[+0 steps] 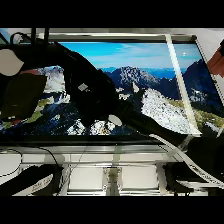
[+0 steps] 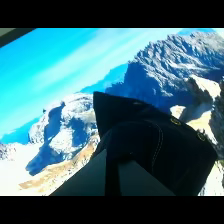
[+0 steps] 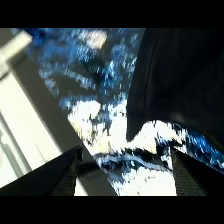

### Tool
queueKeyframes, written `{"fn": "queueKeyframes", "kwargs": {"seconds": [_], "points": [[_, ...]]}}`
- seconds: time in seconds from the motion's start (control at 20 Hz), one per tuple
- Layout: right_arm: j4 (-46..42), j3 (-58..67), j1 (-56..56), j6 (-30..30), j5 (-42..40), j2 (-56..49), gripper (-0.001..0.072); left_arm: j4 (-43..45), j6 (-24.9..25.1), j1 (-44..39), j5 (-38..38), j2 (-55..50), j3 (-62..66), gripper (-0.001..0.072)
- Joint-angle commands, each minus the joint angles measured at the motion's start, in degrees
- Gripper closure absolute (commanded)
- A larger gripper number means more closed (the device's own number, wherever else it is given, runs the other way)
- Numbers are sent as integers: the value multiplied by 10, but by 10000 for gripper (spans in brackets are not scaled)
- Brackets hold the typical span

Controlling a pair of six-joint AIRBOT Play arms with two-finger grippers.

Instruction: Fold the clothes and pants, and hang the long-sleeved shirts on hangers.

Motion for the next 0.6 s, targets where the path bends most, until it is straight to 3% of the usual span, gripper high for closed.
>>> {"fn": "queueKeyframes", "kwargs": {"seconds": [0.0, 0.35, 0.55], "points": [[-2, 0, 5, 27, -54, -24, 98, 23, -45, -3, 21, 0, 0, 673], [-5, 0, 12, 28, -84, -54, 100, 23, -51, -5, 26, 0, 0, 673], [-5, 0, 12, 61, -131, -76, 104, 23, -56, -5, 26, 0, 0, 672]]}}
